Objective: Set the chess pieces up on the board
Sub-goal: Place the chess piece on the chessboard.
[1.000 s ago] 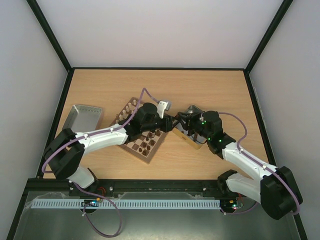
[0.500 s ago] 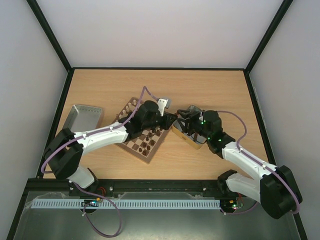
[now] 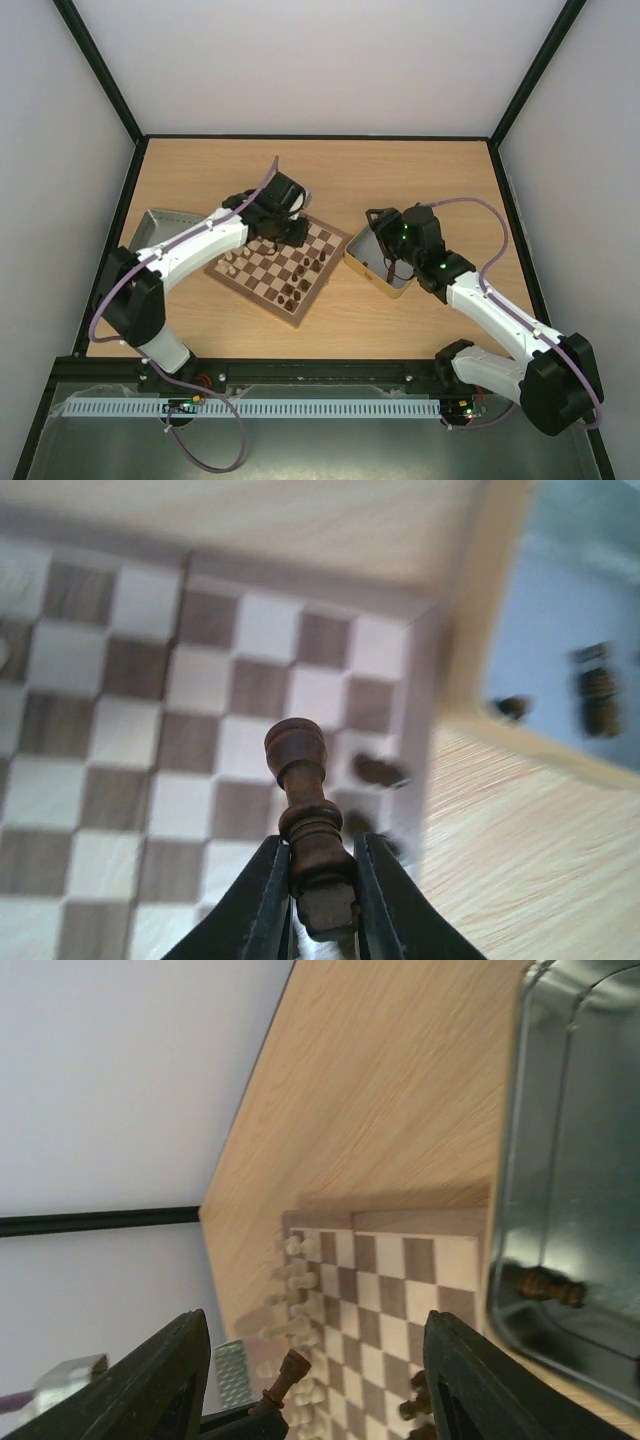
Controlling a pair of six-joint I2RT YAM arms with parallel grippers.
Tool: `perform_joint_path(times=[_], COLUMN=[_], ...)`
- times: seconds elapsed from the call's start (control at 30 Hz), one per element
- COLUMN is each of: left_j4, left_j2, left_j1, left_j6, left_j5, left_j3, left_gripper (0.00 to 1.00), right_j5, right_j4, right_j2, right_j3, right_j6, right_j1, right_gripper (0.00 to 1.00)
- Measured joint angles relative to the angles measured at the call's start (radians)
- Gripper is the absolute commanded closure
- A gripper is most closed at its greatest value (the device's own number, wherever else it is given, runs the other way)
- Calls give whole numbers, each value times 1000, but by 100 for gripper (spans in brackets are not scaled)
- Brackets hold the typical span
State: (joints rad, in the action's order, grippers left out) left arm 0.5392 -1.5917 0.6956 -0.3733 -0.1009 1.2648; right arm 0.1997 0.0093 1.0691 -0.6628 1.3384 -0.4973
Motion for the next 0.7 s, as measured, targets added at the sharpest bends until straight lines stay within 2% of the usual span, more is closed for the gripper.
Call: perform_joint_path(times=[0.13, 0.33, 0.53, 0.7], left_j4=[150, 259, 282, 278], left_j2=[-69, -169, -194, -197], left_j1=[-49, -51, -57, -85], left_j6=[33, 63, 79, 72], left_j5=[8, 15, 13, 5], left_j3=[13, 13, 28, 29], left_gripper=[90, 89, 62, 59], right_j5=[-29, -39, -42, -42], right_j4=[-40, -58, -67, -69], right_j2=[0, 1, 1, 1], right_j3=[0, 0, 0, 0], right_j6=[-45, -75, -86, -94], right_j1=[0, 0, 0, 0], right_gripper=[42, 42, 42, 42])
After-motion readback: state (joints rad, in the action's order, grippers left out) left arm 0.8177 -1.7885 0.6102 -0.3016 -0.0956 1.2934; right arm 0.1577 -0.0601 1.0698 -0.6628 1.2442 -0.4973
